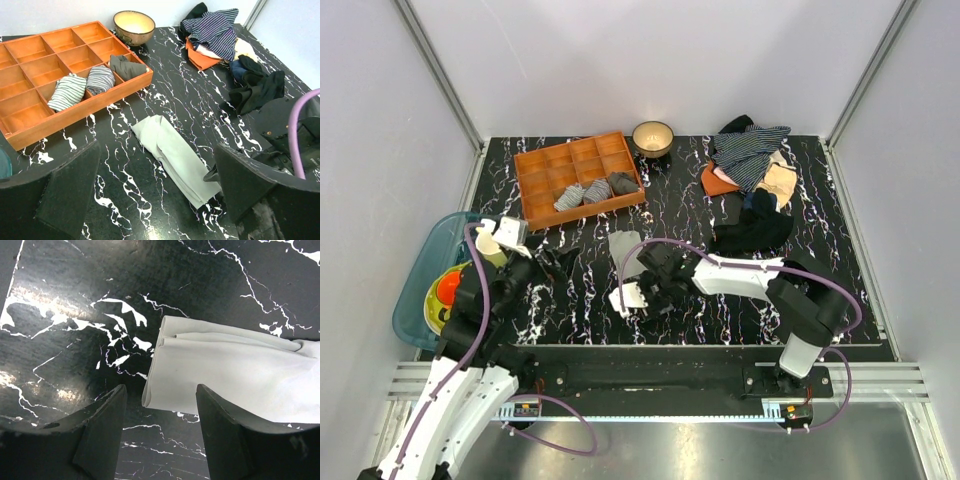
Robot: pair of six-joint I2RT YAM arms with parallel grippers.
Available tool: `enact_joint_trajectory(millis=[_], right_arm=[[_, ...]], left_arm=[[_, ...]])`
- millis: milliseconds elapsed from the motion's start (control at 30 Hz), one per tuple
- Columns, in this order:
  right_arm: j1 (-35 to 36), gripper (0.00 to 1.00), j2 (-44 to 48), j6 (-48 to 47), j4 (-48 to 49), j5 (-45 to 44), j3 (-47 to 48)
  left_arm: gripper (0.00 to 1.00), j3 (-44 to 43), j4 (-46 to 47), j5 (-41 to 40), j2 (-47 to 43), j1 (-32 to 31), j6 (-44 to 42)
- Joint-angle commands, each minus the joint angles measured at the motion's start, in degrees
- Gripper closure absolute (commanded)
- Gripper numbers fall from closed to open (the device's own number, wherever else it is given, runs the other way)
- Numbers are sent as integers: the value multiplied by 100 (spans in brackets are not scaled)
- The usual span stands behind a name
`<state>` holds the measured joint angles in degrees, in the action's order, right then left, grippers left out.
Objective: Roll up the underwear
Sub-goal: Roll the underwear to the center of the board.
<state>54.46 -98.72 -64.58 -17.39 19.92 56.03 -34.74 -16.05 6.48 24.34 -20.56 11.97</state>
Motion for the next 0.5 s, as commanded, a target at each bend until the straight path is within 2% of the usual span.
enact_joint_trajectory(millis=[0,233,467], right_arm=[[91,35,-218,488,-28,38,250],[100,37,-587,1026,-204,-84,461],[100,48,-886,1123,-370,-743,479]], left_arm=[[1,2,103,108,-210,17,-142],[1,29,85,117,-368,17,-142],[1,38,102,152,-447,17,-142]])
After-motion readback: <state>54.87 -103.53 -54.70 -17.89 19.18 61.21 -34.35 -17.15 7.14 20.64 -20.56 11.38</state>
